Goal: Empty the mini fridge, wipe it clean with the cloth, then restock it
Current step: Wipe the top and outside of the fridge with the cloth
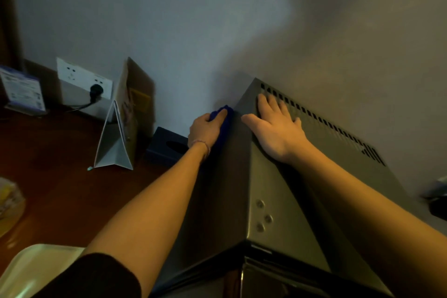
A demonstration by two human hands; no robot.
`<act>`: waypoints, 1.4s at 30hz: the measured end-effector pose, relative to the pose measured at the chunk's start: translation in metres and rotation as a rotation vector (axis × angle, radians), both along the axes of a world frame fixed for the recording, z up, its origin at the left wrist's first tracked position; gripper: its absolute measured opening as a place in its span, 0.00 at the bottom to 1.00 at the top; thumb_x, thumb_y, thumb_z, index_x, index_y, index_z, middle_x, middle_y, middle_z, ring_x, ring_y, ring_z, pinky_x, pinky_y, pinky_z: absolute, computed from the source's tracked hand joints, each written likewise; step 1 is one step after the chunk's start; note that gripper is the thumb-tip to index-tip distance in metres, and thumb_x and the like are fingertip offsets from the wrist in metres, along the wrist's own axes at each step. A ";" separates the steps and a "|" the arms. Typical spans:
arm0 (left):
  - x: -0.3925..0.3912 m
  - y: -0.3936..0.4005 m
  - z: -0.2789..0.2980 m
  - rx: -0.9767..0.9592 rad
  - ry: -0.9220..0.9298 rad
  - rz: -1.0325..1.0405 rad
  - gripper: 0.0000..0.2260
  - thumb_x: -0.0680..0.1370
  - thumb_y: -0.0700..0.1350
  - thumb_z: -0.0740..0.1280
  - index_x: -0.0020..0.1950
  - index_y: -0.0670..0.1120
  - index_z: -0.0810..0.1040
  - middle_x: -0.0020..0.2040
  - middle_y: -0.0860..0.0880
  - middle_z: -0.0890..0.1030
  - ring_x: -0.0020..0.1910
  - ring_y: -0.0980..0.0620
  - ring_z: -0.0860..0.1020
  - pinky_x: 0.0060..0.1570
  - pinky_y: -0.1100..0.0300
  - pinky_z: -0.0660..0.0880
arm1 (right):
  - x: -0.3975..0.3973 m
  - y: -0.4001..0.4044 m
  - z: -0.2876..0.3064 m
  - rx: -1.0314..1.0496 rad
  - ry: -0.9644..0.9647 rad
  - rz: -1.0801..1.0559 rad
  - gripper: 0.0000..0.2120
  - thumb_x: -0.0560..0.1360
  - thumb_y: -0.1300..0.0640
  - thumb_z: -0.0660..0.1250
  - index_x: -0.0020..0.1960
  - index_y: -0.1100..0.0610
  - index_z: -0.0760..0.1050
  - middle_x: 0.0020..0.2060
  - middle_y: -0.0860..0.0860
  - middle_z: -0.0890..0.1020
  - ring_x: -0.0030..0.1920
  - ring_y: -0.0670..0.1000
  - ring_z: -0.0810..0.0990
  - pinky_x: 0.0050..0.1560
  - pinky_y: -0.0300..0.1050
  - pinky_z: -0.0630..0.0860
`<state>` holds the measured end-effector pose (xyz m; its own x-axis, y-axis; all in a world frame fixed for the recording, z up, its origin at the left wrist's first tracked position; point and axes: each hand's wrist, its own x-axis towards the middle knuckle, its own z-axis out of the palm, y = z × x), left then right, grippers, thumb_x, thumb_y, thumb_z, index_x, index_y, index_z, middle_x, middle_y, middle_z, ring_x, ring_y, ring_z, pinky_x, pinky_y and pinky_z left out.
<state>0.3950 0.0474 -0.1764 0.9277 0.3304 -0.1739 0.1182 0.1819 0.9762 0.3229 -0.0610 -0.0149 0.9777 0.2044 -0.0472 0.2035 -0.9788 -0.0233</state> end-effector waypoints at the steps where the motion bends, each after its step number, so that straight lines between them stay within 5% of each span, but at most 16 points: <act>1: -0.004 0.000 -0.004 0.002 0.011 -0.008 0.21 0.74 0.67 0.66 0.34 0.50 0.75 0.35 0.49 0.78 0.37 0.48 0.76 0.37 0.56 0.69 | 0.000 0.000 0.000 0.000 0.000 -0.002 0.34 0.82 0.39 0.51 0.82 0.50 0.43 0.82 0.50 0.43 0.81 0.55 0.41 0.76 0.66 0.42; 4: -0.022 0.003 -0.029 0.004 0.089 -0.039 0.21 0.75 0.66 0.66 0.40 0.49 0.78 0.40 0.48 0.80 0.41 0.48 0.78 0.41 0.55 0.73 | -0.002 0.000 0.000 0.001 0.005 -0.002 0.34 0.82 0.40 0.51 0.82 0.50 0.43 0.82 0.50 0.43 0.81 0.55 0.40 0.76 0.66 0.41; 7: -0.052 0.007 -0.062 -0.025 0.168 -0.109 0.23 0.74 0.68 0.64 0.49 0.49 0.80 0.48 0.46 0.81 0.46 0.47 0.79 0.54 0.49 0.76 | -0.002 0.000 0.001 -0.003 0.000 -0.001 0.34 0.82 0.40 0.51 0.82 0.50 0.43 0.82 0.50 0.44 0.81 0.55 0.41 0.77 0.66 0.42; 10: -0.089 0.009 -0.083 0.034 0.243 -0.119 0.40 0.65 0.78 0.59 0.61 0.48 0.78 0.56 0.45 0.80 0.52 0.45 0.79 0.58 0.46 0.74 | -0.003 0.001 0.002 -0.001 -0.001 -0.007 0.34 0.82 0.40 0.51 0.82 0.50 0.43 0.82 0.50 0.44 0.81 0.55 0.41 0.77 0.66 0.42; 15: -0.151 0.008 -0.056 0.033 0.125 -0.035 0.22 0.73 0.68 0.66 0.43 0.50 0.79 0.43 0.47 0.81 0.40 0.50 0.80 0.42 0.52 0.76 | -0.005 0.003 0.003 0.000 0.004 -0.011 0.34 0.82 0.41 0.52 0.82 0.50 0.43 0.82 0.50 0.45 0.81 0.56 0.42 0.77 0.67 0.43; 22: -0.205 0.004 0.020 -0.103 -0.190 0.054 0.19 0.66 0.69 0.68 0.42 0.55 0.83 0.46 0.56 0.81 0.45 0.54 0.81 0.50 0.46 0.79 | -0.008 0.005 0.004 0.003 0.009 -0.011 0.34 0.82 0.41 0.52 0.82 0.50 0.44 0.82 0.51 0.45 0.81 0.56 0.42 0.76 0.66 0.43; 26: -0.169 0.005 0.043 -0.058 -0.277 0.066 0.21 0.70 0.67 0.67 0.40 0.49 0.82 0.43 0.52 0.81 0.44 0.51 0.81 0.51 0.44 0.77 | -0.009 0.006 0.004 0.004 0.010 -0.011 0.34 0.82 0.41 0.52 0.82 0.51 0.44 0.82 0.51 0.44 0.81 0.55 0.41 0.77 0.65 0.42; 33: -0.053 0.002 0.016 -0.015 -0.170 0.048 0.24 0.70 0.71 0.66 0.41 0.49 0.80 0.41 0.49 0.82 0.43 0.48 0.80 0.51 0.45 0.78 | -0.008 0.005 0.004 0.008 0.017 -0.009 0.33 0.82 0.40 0.51 0.82 0.49 0.43 0.81 0.51 0.43 0.81 0.55 0.40 0.77 0.63 0.41; 38: -0.014 0.003 -0.038 -0.015 -0.051 -0.012 0.20 0.75 0.66 0.66 0.39 0.50 0.76 0.38 0.48 0.80 0.41 0.46 0.78 0.43 0.53 0.73 | -0.003 0.003 0.002 -0.005 0.014 -0.003 0.34 0.82 0.40 0.51 0.82 0.49 0.42 0.81 0.50 0.43 0.81 0.55 0.41 0.77 0.63 0.42; 42: -0.026 0.007 -0.097 0.016 0.123 -0.112 0.24 0.75 0.70 0.62 0.47 0.49 0.79 0.45 0.45 0.82 0.45 0.43 0.81 0.52 0.47 0.77 | -0.001 0.000 0.001 0.001 0.017 0.010 0.34 0.82 0.40 0.51 0.82 0.49 0.42 0.81 0.50 0.43 0.81 0.55 0.41 0.77 0.64 0.42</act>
<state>0.3685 0.0548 -0.2735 0.9307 0.2301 -0.2843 0.2559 0.1456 0.9557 0.3220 -0.0609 -0.0143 0.9747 0.2143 -0.0633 0.2129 -0.9767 -0.0276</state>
